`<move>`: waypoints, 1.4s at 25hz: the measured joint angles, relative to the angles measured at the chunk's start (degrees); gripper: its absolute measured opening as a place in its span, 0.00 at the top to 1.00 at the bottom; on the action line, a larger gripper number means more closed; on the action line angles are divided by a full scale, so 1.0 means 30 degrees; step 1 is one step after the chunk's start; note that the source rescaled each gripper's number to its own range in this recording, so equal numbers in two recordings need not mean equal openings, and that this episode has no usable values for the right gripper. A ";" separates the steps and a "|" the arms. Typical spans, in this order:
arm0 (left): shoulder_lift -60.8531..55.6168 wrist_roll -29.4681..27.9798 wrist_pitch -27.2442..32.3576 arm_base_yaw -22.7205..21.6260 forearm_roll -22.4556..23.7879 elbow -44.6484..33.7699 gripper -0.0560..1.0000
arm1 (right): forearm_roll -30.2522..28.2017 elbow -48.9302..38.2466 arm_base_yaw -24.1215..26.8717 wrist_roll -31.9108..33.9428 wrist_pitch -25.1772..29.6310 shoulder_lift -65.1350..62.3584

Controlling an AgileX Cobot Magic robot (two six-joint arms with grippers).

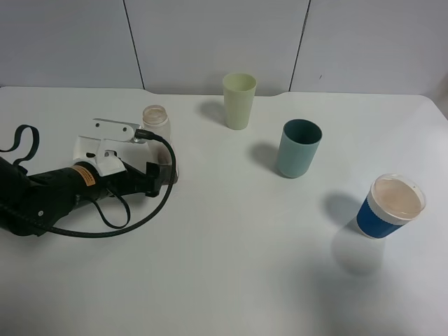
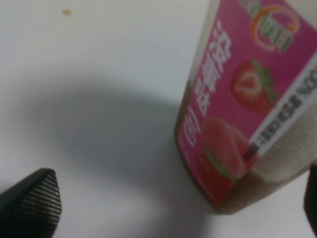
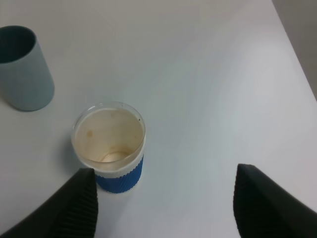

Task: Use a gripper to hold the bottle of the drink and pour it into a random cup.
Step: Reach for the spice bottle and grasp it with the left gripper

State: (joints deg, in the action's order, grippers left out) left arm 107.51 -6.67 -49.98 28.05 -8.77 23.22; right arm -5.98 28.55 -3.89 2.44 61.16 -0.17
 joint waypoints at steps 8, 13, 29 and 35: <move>0.0520 -0.1351 -0.1004 0.0000 0.2094 0.0000 0.00 | 0.0000 0.0000 0.0000 0.0000 0.0000 0.0000; 0.0520 -0.1633 -0.1356 0.0000 0.2277 0.0000 0.00 | 0.0000 0.0000 0.0000 0.0000 0.0000 0.0000; 0.0520 -0.1029 -0.1758 0.1867 -0.2512 0.0169 0.00 | 0.0000 0.0000 0.0000 0.0000 0.0000 0.0000; 0.0556 -0.0168 -0.0480 0.1935 -0.4291 0.1210 0.00 | 0.0000 0.0000 0.0000 0.0000 0.0000 0.0000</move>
State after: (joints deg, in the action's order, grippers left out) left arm 109.18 -7.17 -51.42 33.86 -21.64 26.85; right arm -5.98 28.55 -3.89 2.44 61.16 -0.17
